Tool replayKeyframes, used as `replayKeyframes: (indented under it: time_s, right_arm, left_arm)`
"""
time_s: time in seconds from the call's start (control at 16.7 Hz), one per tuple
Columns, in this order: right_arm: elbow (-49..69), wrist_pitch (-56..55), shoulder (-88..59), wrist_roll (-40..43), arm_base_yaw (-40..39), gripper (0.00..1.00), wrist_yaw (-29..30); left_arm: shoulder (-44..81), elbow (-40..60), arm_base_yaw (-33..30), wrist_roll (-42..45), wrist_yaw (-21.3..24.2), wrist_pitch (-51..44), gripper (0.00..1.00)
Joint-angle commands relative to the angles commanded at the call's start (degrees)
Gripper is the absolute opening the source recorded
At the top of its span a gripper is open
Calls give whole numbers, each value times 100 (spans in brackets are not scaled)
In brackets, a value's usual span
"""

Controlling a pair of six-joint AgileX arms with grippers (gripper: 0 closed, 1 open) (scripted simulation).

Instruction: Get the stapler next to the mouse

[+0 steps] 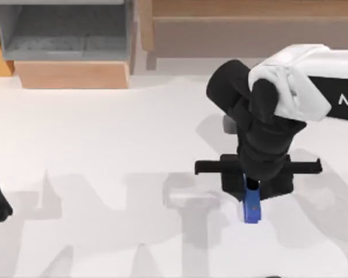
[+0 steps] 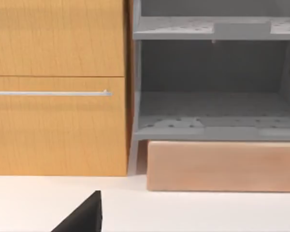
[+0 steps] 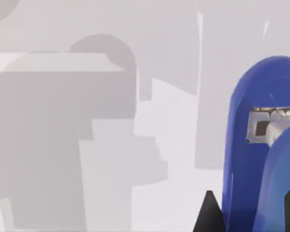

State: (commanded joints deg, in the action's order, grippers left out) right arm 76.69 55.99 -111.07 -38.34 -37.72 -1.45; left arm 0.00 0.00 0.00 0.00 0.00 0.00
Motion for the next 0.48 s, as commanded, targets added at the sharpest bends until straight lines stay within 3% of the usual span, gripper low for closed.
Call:
replayKeyframes:
  time_s: [0.48]
  right_arm:
    - [-161, 92, -63, 1, -24, 0, -301]
  left_arm:
    - [0, 0, 0, 0, 0, 0, 100]
